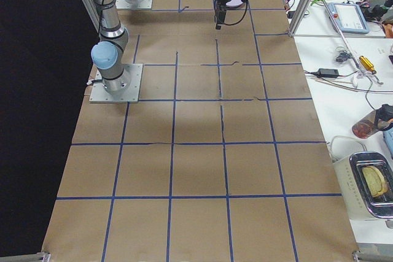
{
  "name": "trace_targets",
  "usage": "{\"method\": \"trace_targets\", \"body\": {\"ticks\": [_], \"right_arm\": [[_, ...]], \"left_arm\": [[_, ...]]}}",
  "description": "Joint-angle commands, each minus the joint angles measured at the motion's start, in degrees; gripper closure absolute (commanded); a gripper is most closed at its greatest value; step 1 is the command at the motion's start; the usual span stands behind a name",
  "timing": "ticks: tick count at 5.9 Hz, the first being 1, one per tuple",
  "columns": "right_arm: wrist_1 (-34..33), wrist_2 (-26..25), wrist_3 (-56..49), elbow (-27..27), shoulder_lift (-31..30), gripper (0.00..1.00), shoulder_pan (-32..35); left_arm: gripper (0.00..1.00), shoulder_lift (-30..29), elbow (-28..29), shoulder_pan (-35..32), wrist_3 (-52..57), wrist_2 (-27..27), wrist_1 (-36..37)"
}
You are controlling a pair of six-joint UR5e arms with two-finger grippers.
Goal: Flip cup and place on plate
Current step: 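Lower the left gripper toward the white cup lying on its side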
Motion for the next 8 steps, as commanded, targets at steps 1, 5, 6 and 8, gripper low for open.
{"method": "trace_targets", "body": {"ticks": [1,5,6,8], "right_arm": [[0.0,0.0,0.0,0.0,0.0,0.0,0.0],[0.0,0.0,0.0,0.0,0.0,0.0,0.0],[0.0,0.0,0.0,0.0,0.0,0.0,0.0],[0.0,0.0,0.0,0.0,0.0,0.0,0.0]], "left_arm": [[0.01,0.7,0.1,0.1,-0.1,0.5,0.0],[0.01,0.3,1.2,11.4,14.4,0.4,-0.4],[0.01,-0.3,1.4,19.0,22.8,0.1,-0.1],[0.01,-2.7,1.9,32.5,43.1,0.3,1.2]]}}
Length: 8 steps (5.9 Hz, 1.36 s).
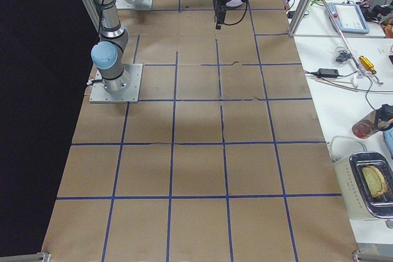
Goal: Flip cup and place on plate
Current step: 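Lower the left gripper toward the white cup lying on its side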
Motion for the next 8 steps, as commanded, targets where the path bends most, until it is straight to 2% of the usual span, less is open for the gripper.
{"method": "trace_targets", "body": {"ticks": [1,2,3,4,6,8], "right_arm": [[0.0,0.0,0.0,0.0,0.0,0.0,0.0],[0.0,0.0,0.0,0.0,0.0,0.0,0.0],[0.0,0.0,0.0,0.0,0.0,0.0,0.0],[0.0,0.0,0.0,0.0,0.0,0.0,0.0],[0.0,0.0,0.0,0.0,0.0,0.0,0.0],[0.0,0.0,0.0,0.0,0.0,0.0,0.0]], "left_arm": [[0.01,-3.3,1.3,13.0,19.5,-0.3,0.5],[0.01,-4.4,1.6,17.4,25.8,0.1,0.4],[0.01,-4.7,1.3,18.0,27.2,0.3,0.4],[0.01,-5.9,0.8,18.6,28.3,-3.1,-0.3],[0.01,-15.0,1.6,25.5,31.3,-18.4,-4.8],[0.01,-24.5,1.8,28.1,38.1,-30.4,-11.6]]}}
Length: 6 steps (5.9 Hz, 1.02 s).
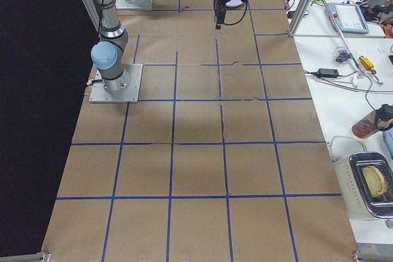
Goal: Flip cup and place on plate
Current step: 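Close the left gripper on the white cup's base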
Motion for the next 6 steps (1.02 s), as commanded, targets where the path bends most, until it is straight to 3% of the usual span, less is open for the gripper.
{"method": "trace_targets", "body": {"ticks": [1,3,6], "right_arm": [[0.0,0.0,0.0,0.0,0.0,0.0,0.0],[0.0,0.0,0.0,0.0,0.0,0.0,0.0],[0.0,0.0,0.0,0.0,0.0,0.0,0.0]], "left_arm": [[0.01,-8.6,0.1,2.8,8.9,-10.9,-9.0],[0.01,-14.6,0.0,4.3,19.1,-11.7,-14.3],[0.01,-20.3,-0.2,4.4,24.9,-14.0,-23.1]]}}
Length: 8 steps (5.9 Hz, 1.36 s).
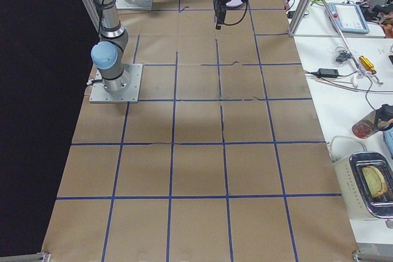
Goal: Flip cup and place on plate
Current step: 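Close the left gripper on the white cup's base, then lift the cup with the left gripper and rotate it upright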
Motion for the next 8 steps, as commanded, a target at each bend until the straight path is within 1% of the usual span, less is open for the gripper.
{"method": "trace_targets", "body": {"ticks": [1,2,3,4,5,6,7,8], "right_arm": [[0.0,0.0,0.0,0.0,0.0,0.0,0.0],[0.0,0.0,0.0,0.0,0.0,0.0,0.0],[0.0,0.0,0.0,0.0,0.0,0.0,0.0],[0.0,0.0,0.0,0.0,0.0,0.0,0.0],[0.0,0.0,0.0,0.0,0.0,0.0,0.0],[0.0,0.0,0.0,0.0,0.0,0.0,0.0],[0.0,0.0,0.0,0.0,0.0,0.0,0.0],[0.0,0.0,0.0,0.0,0.0,0.0,0.0]], "left_arm": [[0.07,-1.4,-0.2,0.0,2.4,-2.2,-4.0],[0.5,-1.4,-0.3,0.0,2.4,-2.2,-4.1],[0.81,-1.4,-0.2,0.0,2.5,-1.8,-4.3],[0.99,-1.4,-0.2,0.0,4.0,-1.8,-4.5],[1.0,-1.3,0.0,0.0,4.1,-1.8,-5.1],[1.0,0.4,0.1,0.0,3.9,-2.2,-7.5],[1.0,3.9,0.2,0.0,3.0,-2.6,-10.4],[1.0,9.9,0.2,0.0,0.0,-2.8,-15.1]]}}
